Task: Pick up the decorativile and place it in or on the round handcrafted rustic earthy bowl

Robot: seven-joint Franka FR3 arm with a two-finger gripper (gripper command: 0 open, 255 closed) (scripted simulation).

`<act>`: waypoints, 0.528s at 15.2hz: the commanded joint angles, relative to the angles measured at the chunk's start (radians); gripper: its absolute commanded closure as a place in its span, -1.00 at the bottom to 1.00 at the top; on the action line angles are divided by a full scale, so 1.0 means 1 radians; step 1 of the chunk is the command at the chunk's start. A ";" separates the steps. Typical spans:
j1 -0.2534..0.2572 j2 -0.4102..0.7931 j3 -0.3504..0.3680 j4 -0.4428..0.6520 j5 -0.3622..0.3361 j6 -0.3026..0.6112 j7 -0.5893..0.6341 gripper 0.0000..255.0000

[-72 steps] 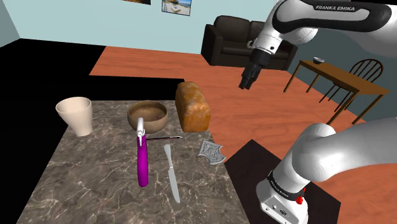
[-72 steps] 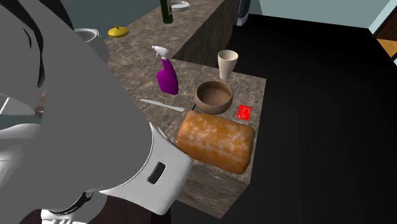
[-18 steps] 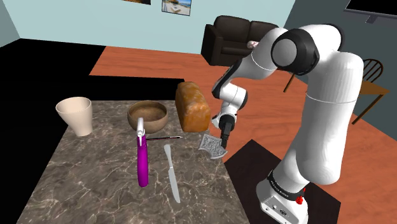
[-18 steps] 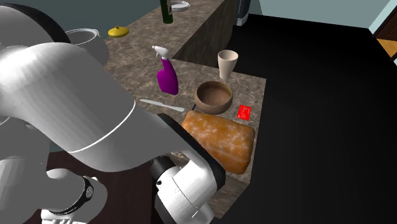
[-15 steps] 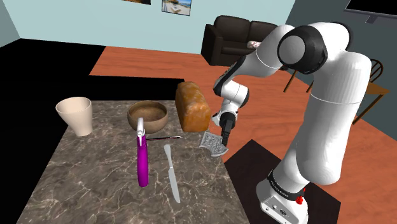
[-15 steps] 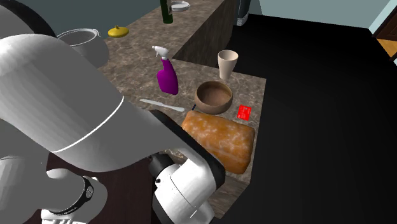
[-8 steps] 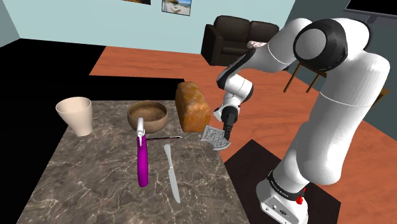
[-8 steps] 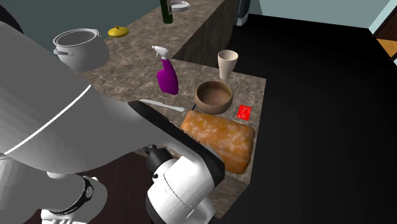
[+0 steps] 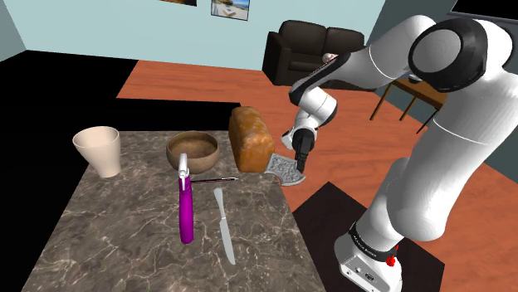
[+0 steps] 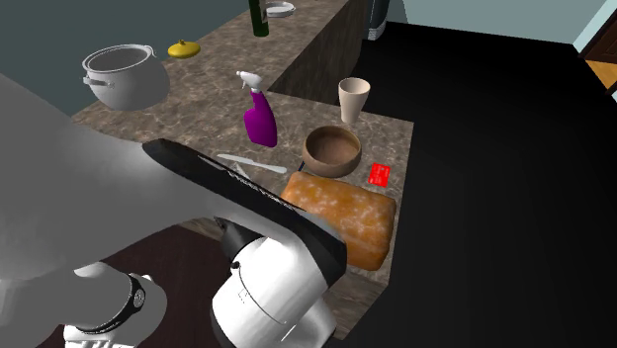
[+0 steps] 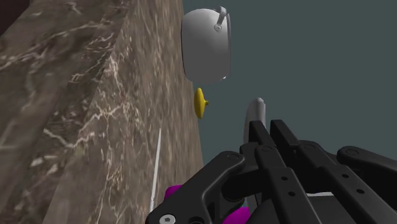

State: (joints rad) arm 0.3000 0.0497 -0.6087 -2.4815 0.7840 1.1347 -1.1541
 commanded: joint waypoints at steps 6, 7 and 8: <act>-0.003 -0.103 -0.004 0.004 0.004 -0.032 0.103 1.00; -0.003 -0.105 -0.003 0.004 0.004 -0.033 0.106 1.00; 0.008 -0.074 0.006 0.034 0.032 -0.037 0.109 1.00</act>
State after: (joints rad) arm 0.3021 -0.0307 -0.6086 -2.4596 0.7997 1.0998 -1.0555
